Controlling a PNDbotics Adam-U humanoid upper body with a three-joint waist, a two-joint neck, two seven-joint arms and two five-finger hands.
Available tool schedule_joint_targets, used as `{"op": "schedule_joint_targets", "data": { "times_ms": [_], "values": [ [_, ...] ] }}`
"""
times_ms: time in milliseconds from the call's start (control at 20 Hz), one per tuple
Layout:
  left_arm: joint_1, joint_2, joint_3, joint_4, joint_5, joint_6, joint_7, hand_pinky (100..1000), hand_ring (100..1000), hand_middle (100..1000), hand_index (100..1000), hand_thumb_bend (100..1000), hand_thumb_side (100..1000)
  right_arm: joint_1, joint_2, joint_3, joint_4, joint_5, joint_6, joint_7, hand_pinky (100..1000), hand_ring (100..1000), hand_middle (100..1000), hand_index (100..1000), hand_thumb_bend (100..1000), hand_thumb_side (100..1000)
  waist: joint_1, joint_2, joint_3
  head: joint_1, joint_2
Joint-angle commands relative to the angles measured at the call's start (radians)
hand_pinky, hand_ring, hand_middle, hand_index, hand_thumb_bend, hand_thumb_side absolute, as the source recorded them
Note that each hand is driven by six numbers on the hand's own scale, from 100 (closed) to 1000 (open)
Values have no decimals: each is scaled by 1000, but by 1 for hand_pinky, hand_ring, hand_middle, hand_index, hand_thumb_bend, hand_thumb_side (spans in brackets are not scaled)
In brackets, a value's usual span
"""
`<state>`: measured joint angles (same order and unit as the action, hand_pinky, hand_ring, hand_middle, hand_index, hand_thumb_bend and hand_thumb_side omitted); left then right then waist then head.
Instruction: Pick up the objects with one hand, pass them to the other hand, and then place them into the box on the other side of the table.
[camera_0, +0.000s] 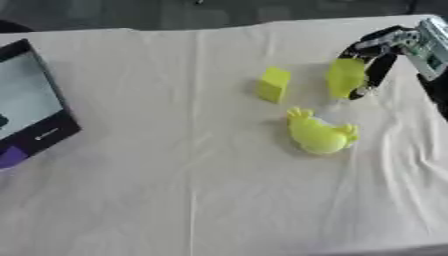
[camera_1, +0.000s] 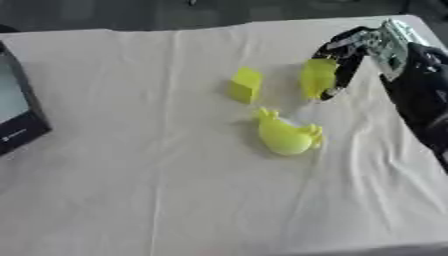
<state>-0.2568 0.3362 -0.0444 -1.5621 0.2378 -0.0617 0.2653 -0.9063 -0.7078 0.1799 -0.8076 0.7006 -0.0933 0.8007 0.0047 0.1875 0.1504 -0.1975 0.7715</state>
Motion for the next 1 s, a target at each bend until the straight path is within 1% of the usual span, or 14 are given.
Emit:
{"op": "schedule_joint_targets", "data": {
  "times_ms": [50, 250, 550, 850, 900, 1000],
  "values": [
    [-8, 6, 1, -8, -2, 4, -3, 873, 674, 567, 691, 572, 602, -22, -21, -14, -2, 9, 1, -5, 965, 879, 861, 915, 514, 100, 14, 1, -1, -2, -1],
    [-7, 5, 1, -8, -2, 5, -3, 874, 674, 567, 692, 572, 604, -22, -20, -16, 0, 10, 2, -7, 965, 878, 859, 912, 508, 100, 14, 1, -2, -5, -1],
    [-7, 4, 1, -8, -3, 4, -4, 875, 675, 568, 692, 569, 605, -22, -19, -19, 3, 9, 3, -12, 964, 872, 843, 871, 485, 100, 14, 2, -2, -6, -1],
    [-7, 5, 1, -8, -3, 4, -4, 876, 675, 568, 692, 567, 606, -8, -29, -17, -13, -13, -2, -31, 951, 839, 775, 726, 469, 100, 15, 3, -3, -7, -1],
    [-7, 5, 1, -8, -3, 5, -4, 876, 675, 568, 692, 566, 607, -6, -30, -17, -16, -19, -3, -36, 949, 829, 753, 698, 468, 100, 14, 3, -4, -7, -1],
    [-6, 5, 0, -7, -4, 5, -4, 878, 676, 568, 692, 566, 607, -3, -33, -15, -23, -29, -3, -48, 944, 808, 717, 675, 473, 100, 14, 4, -5, -7, -1]
  ]
}}
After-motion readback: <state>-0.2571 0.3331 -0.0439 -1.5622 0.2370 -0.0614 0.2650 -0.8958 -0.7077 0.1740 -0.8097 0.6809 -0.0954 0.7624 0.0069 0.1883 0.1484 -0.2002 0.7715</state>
